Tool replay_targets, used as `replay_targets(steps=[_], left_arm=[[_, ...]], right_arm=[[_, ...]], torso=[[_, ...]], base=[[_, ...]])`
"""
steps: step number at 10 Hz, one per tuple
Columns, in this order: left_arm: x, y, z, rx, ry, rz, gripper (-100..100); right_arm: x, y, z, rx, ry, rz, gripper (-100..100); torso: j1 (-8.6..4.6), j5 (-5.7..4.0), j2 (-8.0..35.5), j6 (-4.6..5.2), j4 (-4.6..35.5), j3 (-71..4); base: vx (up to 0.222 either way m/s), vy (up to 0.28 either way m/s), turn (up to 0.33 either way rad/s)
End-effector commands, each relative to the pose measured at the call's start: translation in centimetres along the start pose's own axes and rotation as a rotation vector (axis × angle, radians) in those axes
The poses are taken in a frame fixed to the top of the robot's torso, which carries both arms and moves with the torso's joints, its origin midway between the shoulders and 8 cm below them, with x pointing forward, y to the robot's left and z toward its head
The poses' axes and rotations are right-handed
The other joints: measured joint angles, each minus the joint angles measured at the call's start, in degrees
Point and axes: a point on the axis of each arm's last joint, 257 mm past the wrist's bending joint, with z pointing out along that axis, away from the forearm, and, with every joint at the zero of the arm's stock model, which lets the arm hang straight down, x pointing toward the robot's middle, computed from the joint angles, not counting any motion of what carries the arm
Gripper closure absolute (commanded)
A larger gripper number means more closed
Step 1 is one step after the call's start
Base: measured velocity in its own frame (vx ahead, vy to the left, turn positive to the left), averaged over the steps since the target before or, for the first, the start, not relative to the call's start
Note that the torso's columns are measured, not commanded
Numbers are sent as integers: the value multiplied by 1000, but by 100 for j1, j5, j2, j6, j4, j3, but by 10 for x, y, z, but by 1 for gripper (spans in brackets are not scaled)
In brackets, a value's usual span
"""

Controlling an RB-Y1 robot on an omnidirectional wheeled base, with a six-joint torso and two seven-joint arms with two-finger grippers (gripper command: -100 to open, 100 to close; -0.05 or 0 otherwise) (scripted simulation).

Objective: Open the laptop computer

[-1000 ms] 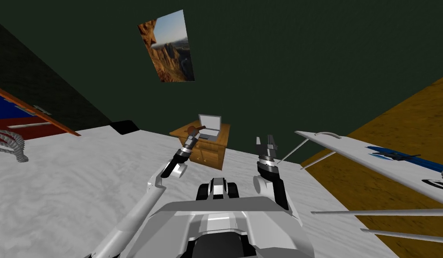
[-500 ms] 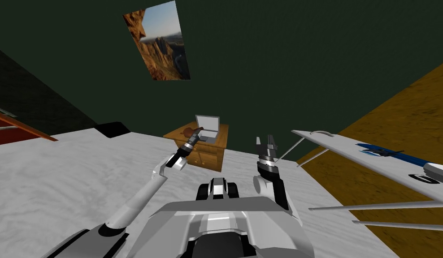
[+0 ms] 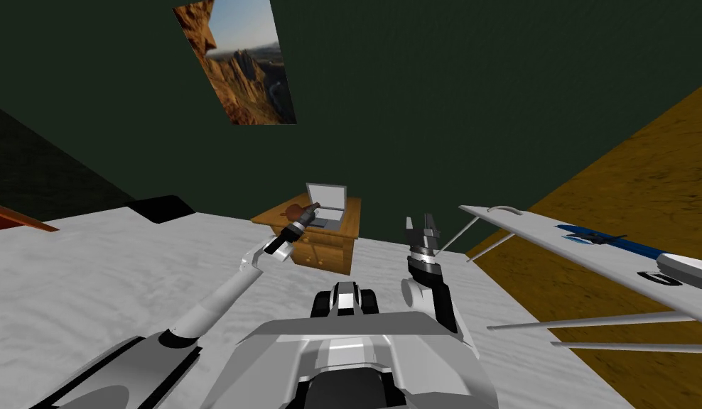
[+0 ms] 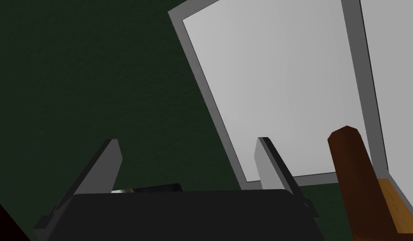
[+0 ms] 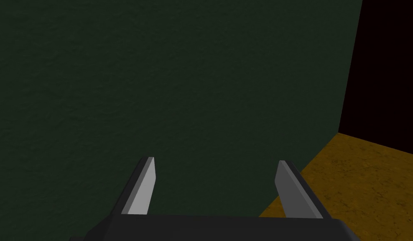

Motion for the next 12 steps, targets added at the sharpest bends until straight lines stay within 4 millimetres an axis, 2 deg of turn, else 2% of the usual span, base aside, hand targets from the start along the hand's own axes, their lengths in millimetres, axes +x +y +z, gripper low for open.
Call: replay_targets(steps=[1,2,3,5,6,10,12], left_arm=[[-16,18,10,-60,11,34,-100],[-27,26,14,-92,17,57,-100],[-29,29,14,-99,13,58,-100],[-57,44,22,-167,11,106,-100],[-61,48,21,-175,6,110,-100],[-137,69,27,-308,-46,211,-100],[-176,71,26,-361,-82,255,-100]], right_arm=[[0,0,0,0,0,0,0],[0,0,0,0,0,0,0],[0,0,0,0,0,0,0],[0,0,0,0,0,0,0],[0,0,0,0,0,0,0],[0,0,0,0,0,0,0],[0,0,0,0,0,0,0]], torso=[[2,0,-4,1,-1,-2],[3,1,0,-2,0,0],[1,0,1,0,1,1],[-1,-1,1,0,1,1],[5,1,-9,1,-2,-5],[1,0,-6,1,-1,-4],[3,2,-3,0,-1,-1]], base=[[55,29,-43],[50,23,-67],[37,17,-36],[56,23,-85],[53,27,-39],[59,25,-88],[67,31,-69]])
